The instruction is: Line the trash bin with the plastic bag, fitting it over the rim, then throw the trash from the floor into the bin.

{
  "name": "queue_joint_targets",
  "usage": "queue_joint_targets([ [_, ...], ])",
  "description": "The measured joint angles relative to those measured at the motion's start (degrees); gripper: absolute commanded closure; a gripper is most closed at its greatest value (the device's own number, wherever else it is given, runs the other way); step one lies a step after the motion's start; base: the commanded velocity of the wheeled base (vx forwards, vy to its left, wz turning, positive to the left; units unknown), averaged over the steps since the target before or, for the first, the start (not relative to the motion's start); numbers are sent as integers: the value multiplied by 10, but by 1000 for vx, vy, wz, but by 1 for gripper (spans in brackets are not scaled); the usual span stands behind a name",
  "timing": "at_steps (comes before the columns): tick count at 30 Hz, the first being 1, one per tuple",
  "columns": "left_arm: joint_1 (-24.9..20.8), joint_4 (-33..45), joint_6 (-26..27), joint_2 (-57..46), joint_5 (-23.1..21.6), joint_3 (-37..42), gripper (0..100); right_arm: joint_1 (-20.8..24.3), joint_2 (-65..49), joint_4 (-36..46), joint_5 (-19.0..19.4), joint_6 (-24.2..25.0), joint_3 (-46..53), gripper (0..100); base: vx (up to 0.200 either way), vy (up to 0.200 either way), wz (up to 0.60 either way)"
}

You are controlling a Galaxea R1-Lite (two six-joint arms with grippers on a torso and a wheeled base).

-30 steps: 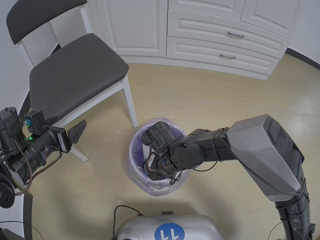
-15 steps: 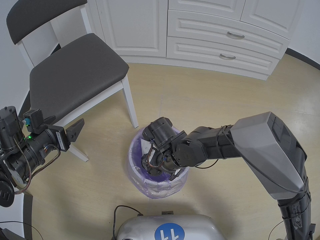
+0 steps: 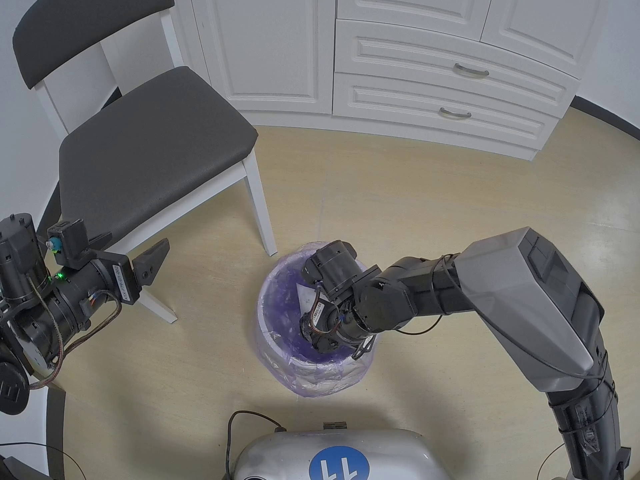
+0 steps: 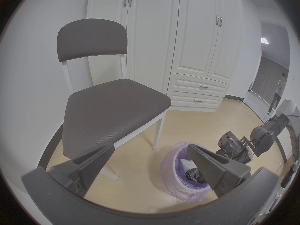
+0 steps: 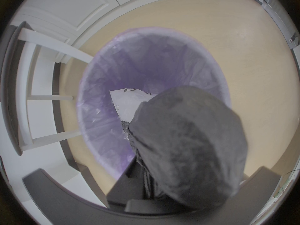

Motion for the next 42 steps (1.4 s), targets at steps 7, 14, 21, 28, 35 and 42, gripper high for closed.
queue_joint_targets([
  [7, 0, 0, 0, 0, 0, 0, 0, -11, 20, 9, 0, -13, -14, 100, 0, 0, 0],
  [14, 0, 0, 0, 0, 0, 0, 0, -23, 44, 51, 0, -12, -52, 100, 0, 0, 0],
  [21, 0, 0, 0, 1, 0, 0, 0, -23, 52, 55, 1, -13, -62, 100, 0, 0, 0],
  [28, 0, 0, 0, 1, 0, -1, 0, -19, 37, 75, 0, -75, -74, 100, 0, 0, 0],
  [35, 1, 0, 11, -4, 0, 2, 0, -9, 15, 161, -8, -263, -99, 100, 0, 0, 0],
  [42, 8, 1, 28, -21, 0, 10, 0, 2, 1, 207, -75, -471, -109, 100, 0, 0, 0],
])
